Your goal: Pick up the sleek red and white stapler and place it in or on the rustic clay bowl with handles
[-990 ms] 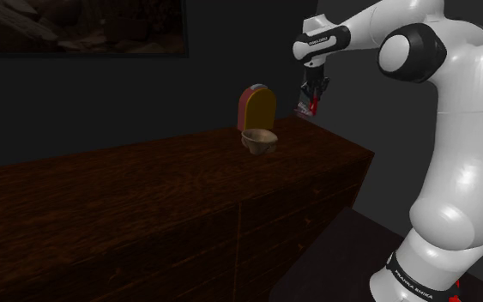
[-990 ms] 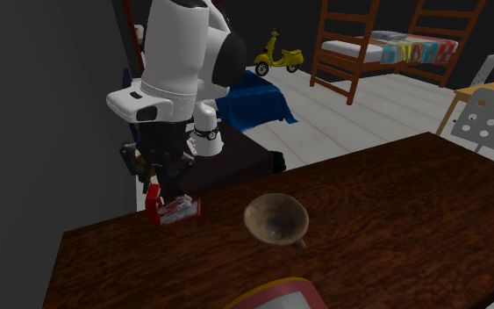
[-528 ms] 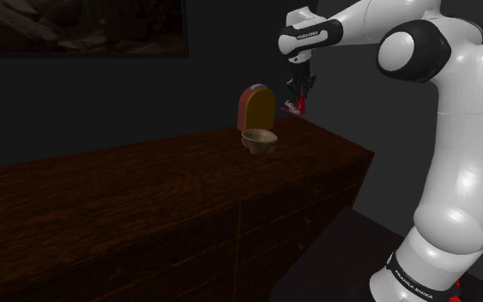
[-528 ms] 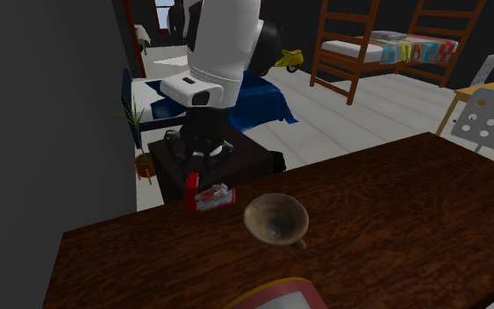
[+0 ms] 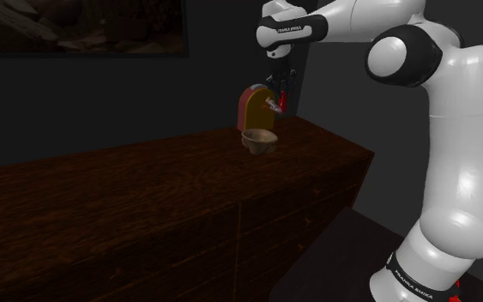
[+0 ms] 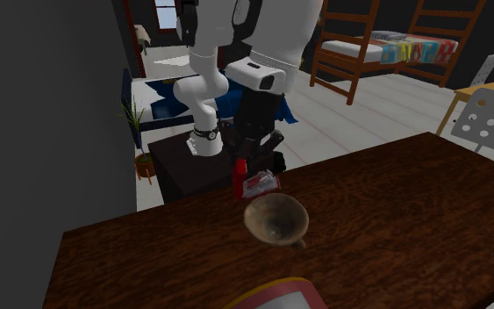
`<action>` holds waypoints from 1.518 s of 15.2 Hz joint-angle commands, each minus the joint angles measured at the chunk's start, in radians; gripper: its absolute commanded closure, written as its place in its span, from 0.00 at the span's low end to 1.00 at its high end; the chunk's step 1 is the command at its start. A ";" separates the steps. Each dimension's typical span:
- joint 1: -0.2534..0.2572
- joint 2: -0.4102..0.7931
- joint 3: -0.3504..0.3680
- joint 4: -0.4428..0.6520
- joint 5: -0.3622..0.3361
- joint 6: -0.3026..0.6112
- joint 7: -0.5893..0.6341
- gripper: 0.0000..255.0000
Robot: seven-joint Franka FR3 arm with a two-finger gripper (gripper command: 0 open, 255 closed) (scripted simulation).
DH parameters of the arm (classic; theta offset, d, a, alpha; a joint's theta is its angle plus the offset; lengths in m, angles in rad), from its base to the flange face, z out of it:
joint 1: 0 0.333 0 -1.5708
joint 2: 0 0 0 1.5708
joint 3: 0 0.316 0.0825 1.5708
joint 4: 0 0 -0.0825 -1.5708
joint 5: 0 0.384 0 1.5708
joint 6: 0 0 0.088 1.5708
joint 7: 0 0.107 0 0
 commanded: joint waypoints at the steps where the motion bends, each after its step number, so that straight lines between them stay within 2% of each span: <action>1: 0.031 0.025 0.012 0.047 -0.002 -0.035 0.036 1.00; 6: 0.101 0.122 0.037 0.230 -0.001 -0.147 0.105 1.00; 14: 0.101 0.085 0.039 0.065 -0.005 -0.024 0.140 1.00; 23: 0.099 0.076 0.040 -0.068 -0.010 0.095 0.174 1.00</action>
